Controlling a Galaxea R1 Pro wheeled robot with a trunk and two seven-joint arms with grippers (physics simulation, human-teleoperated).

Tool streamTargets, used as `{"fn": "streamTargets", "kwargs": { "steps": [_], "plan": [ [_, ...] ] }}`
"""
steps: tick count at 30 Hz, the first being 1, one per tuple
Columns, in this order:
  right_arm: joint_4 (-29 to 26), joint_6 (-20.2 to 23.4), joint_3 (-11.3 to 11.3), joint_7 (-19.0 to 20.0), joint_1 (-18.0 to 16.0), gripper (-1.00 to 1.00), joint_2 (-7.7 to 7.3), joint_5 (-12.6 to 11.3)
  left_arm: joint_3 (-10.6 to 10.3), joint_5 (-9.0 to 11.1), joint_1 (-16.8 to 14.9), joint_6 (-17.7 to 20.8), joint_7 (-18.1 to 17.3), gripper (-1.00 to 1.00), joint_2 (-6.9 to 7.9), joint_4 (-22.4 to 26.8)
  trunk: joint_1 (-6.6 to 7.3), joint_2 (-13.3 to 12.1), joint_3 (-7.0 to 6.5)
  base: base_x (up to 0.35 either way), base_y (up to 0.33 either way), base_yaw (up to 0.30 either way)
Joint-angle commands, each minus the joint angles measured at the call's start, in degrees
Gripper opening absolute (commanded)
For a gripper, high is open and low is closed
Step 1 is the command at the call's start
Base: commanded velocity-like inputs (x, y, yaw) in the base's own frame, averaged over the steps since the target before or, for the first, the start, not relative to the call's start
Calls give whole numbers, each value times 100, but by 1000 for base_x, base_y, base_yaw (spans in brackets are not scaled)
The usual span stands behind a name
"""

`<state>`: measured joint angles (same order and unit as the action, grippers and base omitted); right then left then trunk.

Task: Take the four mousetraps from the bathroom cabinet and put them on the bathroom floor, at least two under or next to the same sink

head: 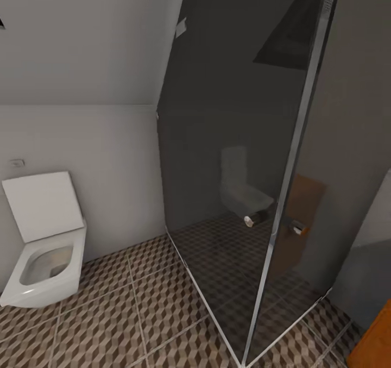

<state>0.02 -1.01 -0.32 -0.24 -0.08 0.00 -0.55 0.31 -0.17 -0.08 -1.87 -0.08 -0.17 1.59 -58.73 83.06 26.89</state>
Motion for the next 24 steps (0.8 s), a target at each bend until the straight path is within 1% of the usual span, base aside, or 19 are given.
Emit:
{"fn": "streamTargets", "kwargs": {
  "steps": [1, 24],
  "plan": [
    [0, -11, -3, -2, -1, 100, 0, -6, 3, -2, -1, -17, -1, 100, 0, -1, 0, 2, 4, 0, 0, -243],
    [4, -13, -3, -18, -1, 100, 2, -2, 4, -1, -1, -16, -1, 100, 0, -1, 0, 2, 4, 0, 0, -247]
  ]
}}
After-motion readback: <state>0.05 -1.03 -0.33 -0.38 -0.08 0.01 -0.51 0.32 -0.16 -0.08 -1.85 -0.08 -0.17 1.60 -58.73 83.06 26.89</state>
